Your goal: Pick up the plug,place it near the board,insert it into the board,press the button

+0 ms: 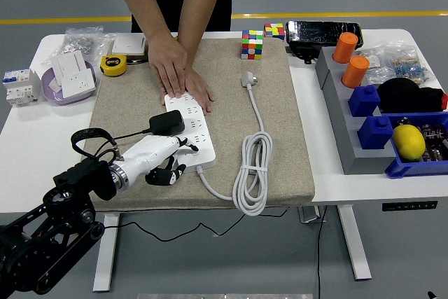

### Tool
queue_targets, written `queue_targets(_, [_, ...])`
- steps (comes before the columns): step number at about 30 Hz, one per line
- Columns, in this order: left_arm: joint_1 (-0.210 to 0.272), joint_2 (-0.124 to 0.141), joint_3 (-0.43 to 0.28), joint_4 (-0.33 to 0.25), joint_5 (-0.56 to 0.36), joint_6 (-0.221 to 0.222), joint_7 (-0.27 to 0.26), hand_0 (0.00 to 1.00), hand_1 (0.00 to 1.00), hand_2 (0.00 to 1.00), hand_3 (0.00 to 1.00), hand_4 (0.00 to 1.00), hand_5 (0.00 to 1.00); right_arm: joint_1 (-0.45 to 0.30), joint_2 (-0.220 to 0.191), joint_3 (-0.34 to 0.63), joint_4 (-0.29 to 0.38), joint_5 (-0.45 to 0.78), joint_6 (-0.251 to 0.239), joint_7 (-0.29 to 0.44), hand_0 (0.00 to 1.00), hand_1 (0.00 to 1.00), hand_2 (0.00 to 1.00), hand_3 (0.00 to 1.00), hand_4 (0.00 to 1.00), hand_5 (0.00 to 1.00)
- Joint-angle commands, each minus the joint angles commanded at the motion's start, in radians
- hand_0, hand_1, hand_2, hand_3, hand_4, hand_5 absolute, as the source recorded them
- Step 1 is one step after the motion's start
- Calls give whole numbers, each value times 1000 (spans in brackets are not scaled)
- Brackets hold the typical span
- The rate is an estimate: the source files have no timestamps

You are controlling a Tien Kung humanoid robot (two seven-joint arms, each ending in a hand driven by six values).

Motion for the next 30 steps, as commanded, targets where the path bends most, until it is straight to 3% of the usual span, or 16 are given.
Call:
queue_targets(23, [9,2,13,29,19,-2,1,138,32,152,766,497,2,-3,-2,0,0,-5,0,-2,865,794,776,824,998,998])
queue_targets(30, [16,-2,-13,-1,19,12,-5,138,33,152,760,493,2,-4,-1,-2,0,-4,0,-2,864,794,776,821,998,998])
